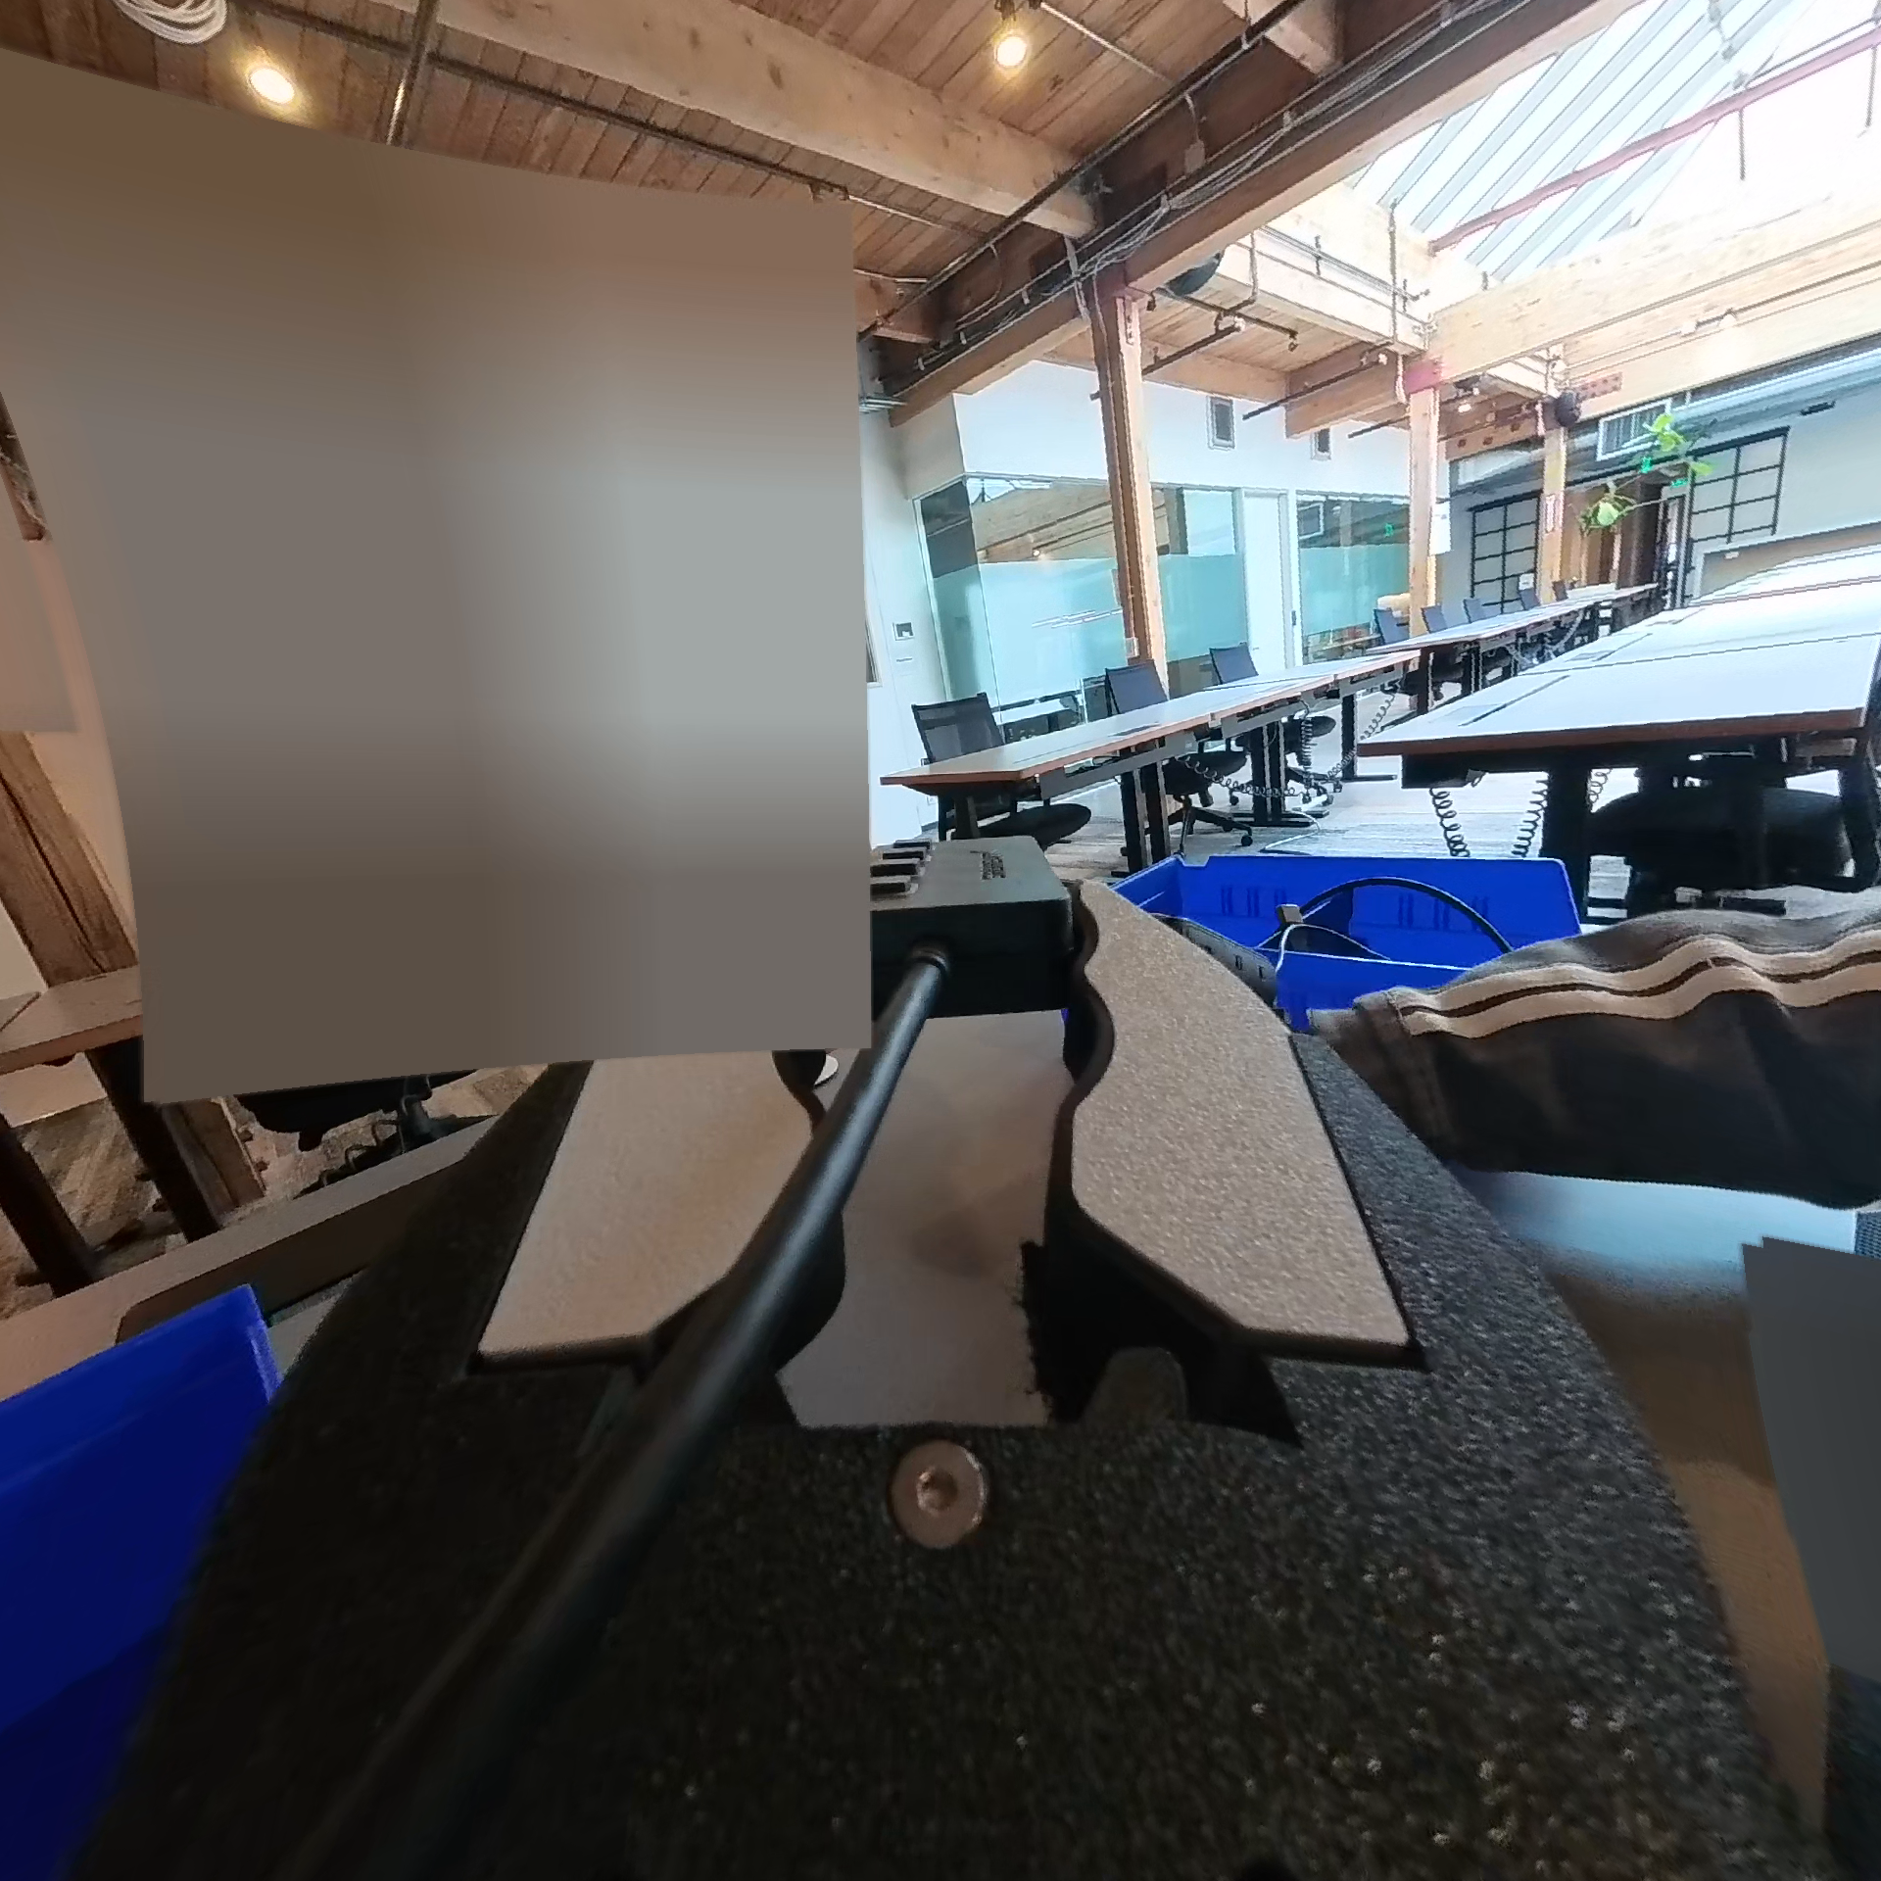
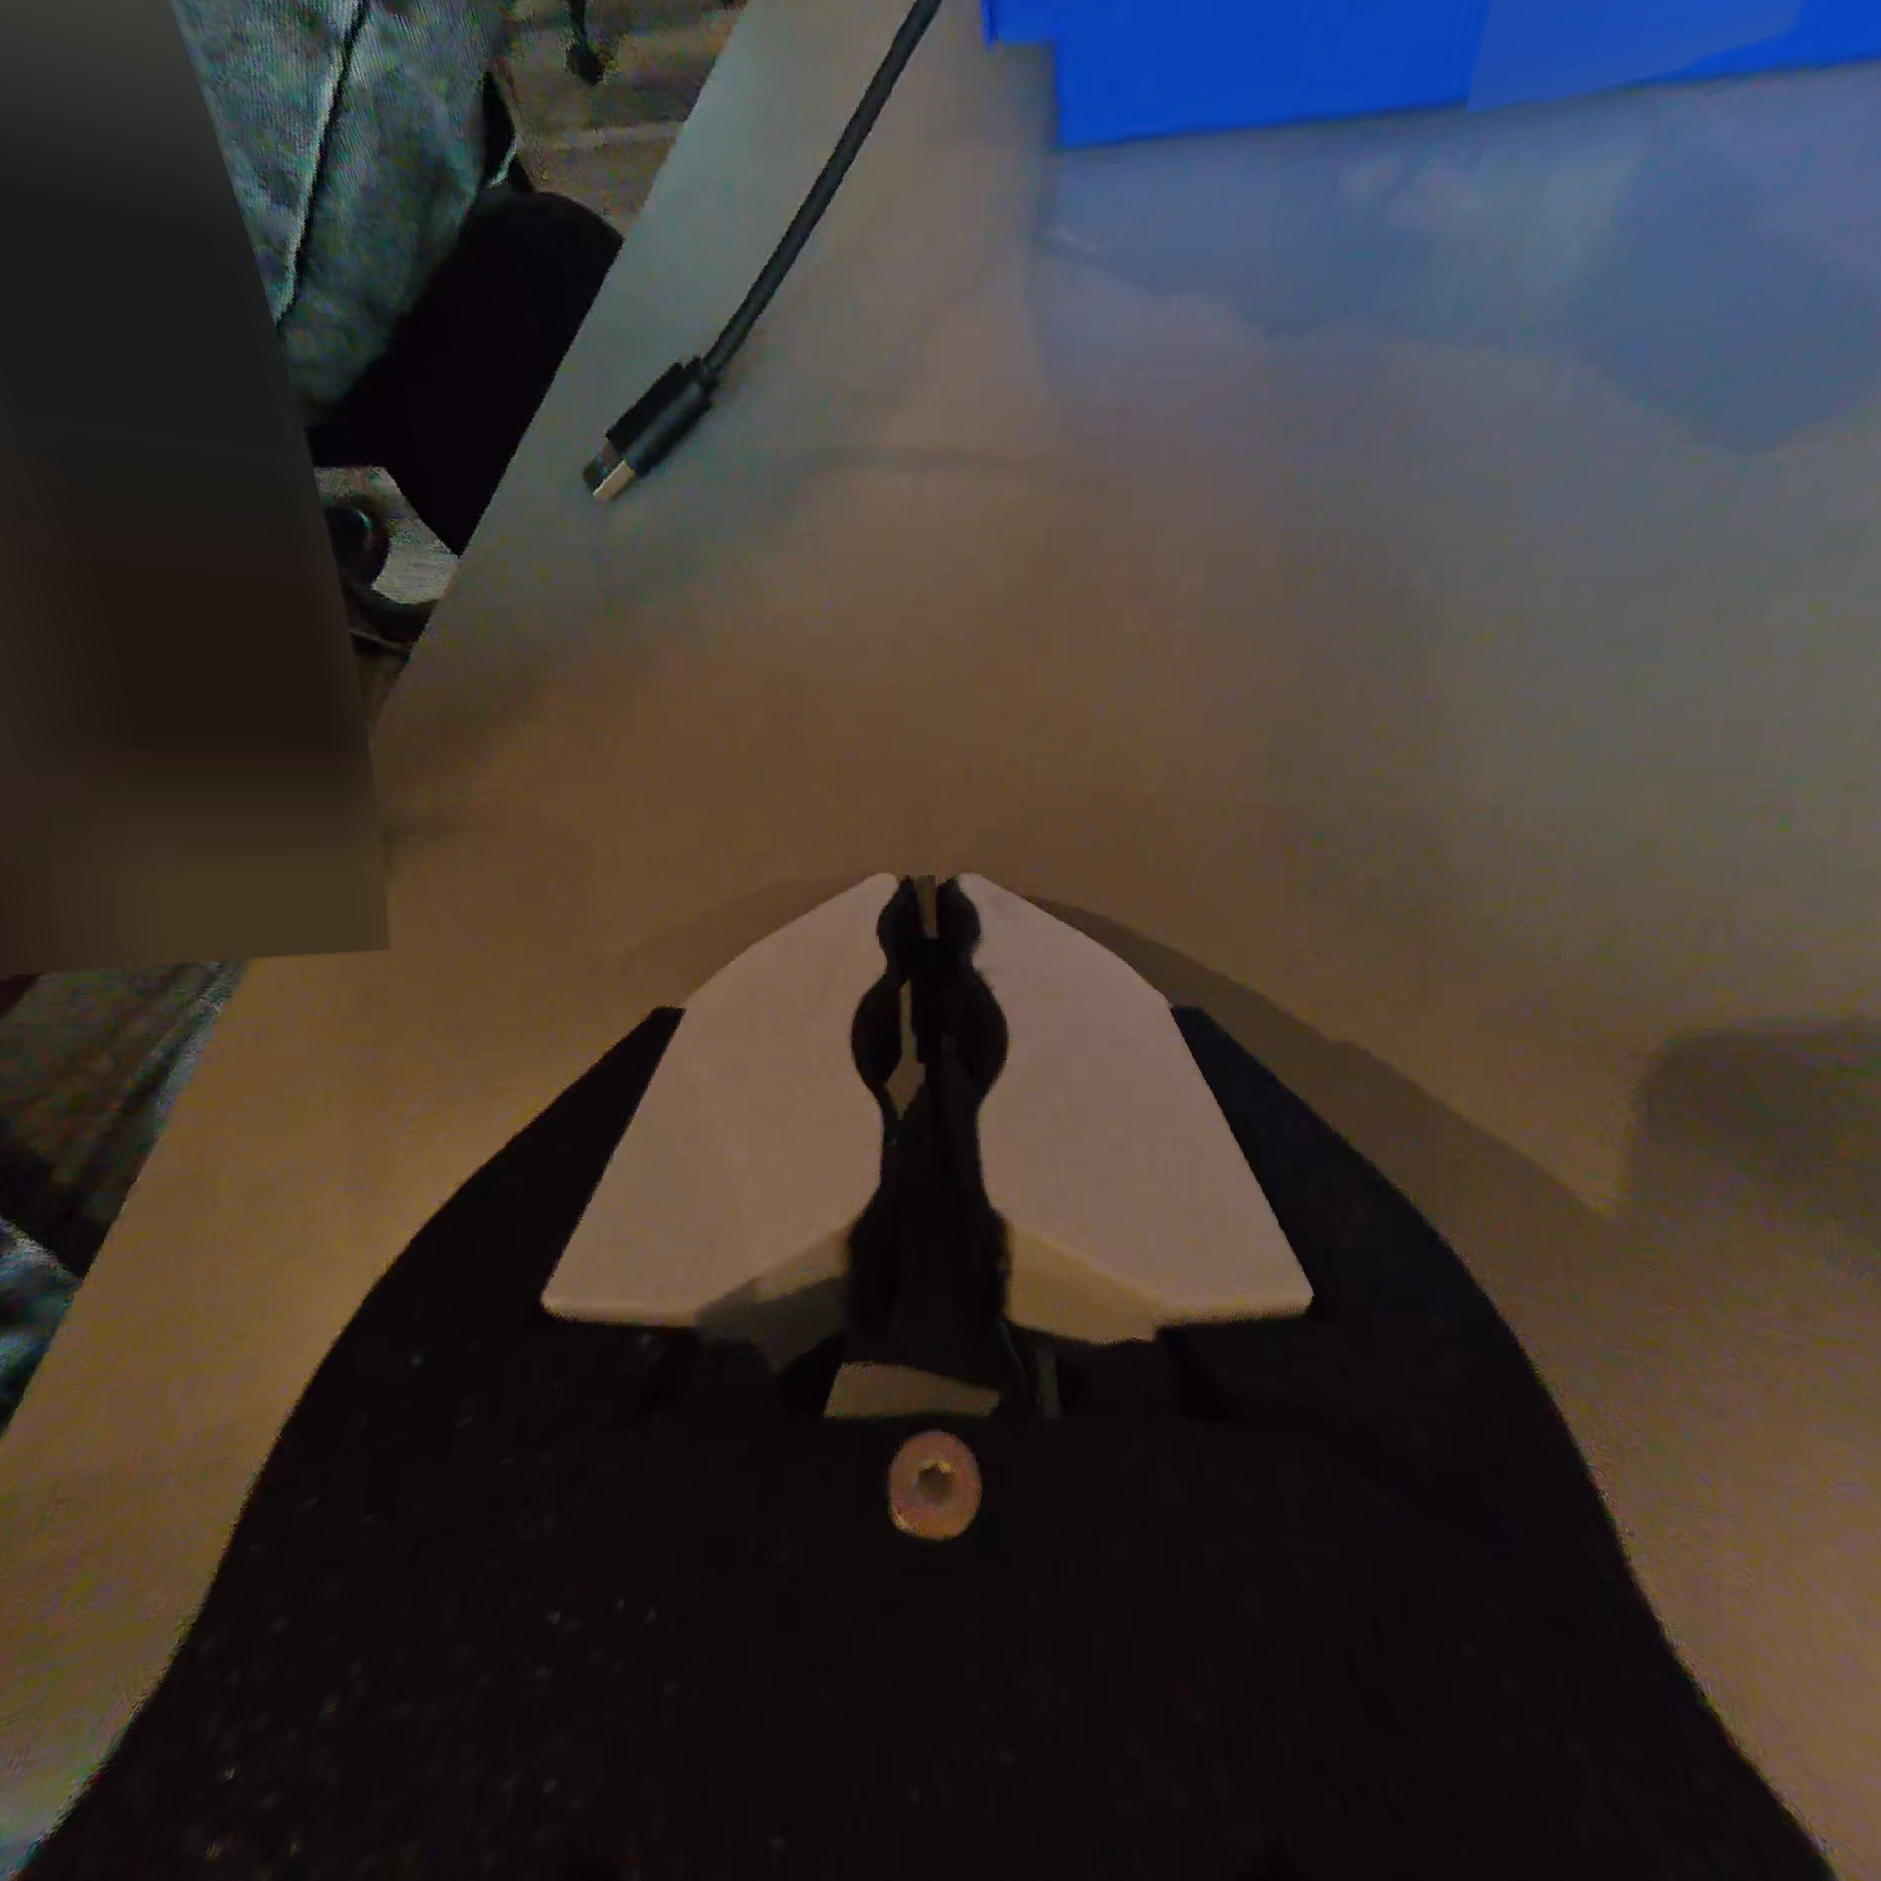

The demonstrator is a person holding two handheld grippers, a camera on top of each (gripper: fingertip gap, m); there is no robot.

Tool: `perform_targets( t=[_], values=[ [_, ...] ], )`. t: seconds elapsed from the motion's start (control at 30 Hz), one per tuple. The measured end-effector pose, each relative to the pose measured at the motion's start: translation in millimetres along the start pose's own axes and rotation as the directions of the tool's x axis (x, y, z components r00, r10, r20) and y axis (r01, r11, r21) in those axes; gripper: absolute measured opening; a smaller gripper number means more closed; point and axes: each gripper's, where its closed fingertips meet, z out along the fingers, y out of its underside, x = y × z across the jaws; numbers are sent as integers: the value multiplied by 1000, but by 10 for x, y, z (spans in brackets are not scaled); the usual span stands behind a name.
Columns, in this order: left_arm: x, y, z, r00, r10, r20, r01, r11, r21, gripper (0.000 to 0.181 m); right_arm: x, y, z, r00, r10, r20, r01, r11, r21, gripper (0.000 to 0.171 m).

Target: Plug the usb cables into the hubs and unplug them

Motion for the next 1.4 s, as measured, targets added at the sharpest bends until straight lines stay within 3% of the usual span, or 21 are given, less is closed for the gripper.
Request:
perform_targets(
  t=[0.1, 0.2, 0.33, 0.4, 0.47, 0.53, 0.67, 0.83, 1.0, 1.1, 1.23, 1.4],
  values=[
    [-3, -3, -4, 1000, 1, -3, -1, 1000, 5, 44, -54, -9, 15, 1000, -20, 5, 20, 1000, 1, 5],
    [-9, 0, -7, 1000, 0, -3, 0, 1000, 6, 44, -175, -124, 47, 997, -77, 3, 76, 996, 35, 26],
    [-22, 14, -5, 1000, -22, -6, 23, 1000, 9, 44, -249, -306, 15, 976, -199, -90, 203, 979, 30, 34],
    [-34, 21, -6, 1000, -23, -2, 23, 1000, 5, 44, -216, -443, -81, 942, -269, -202, 280, 960, 27, 24],
    [-38, 11, -12, 1000, -21, 1, 21, 1000, 8, 44, -157, -519, -218, 877, -343, -337, 352, 935, -37, 0],
    [-35, -4, -19, 1000, -20, 0, 20, 1000, 12, 44, -180, -459, -301, 813, -431, -391, 397, 902, -170, 0],
    [-30, -11, -21, 1000, -18, -1, 18, 1000, 14, 44, -336, -33, -303, 782, -543, -307, 404, 816, -413, 0],
    [7, -22, -13, 1000, -11, -10, 11, 1000, 14, 44, -501, 178, -251, 822, -527, -218, 415, 815, -404, 10],
    [14, -12, -5, 1000, 10, -6, -10, 1000, 4, 44, -655, 49, -387, 871, -466, -159, 382, 843, -377, 17],
    [2, 6, -1, 1000, 0, -8, 0, 1000, 2, 44, -739, 147, -473, 904, -422, -66, 345, 812, -470, 18],
    [0, 1, -9, 1000, 0, -9, 0, 1000, 5, 44, -509, 480, -561, 916, -399, -38, 273, 691, -669, 15],
    [-39, -33, -43, 1000, -1, -1, 1, 1000, 16, 45, -403, 501, -419, 881, -472, -27, 349, 689, -636, 7]
  ],
)
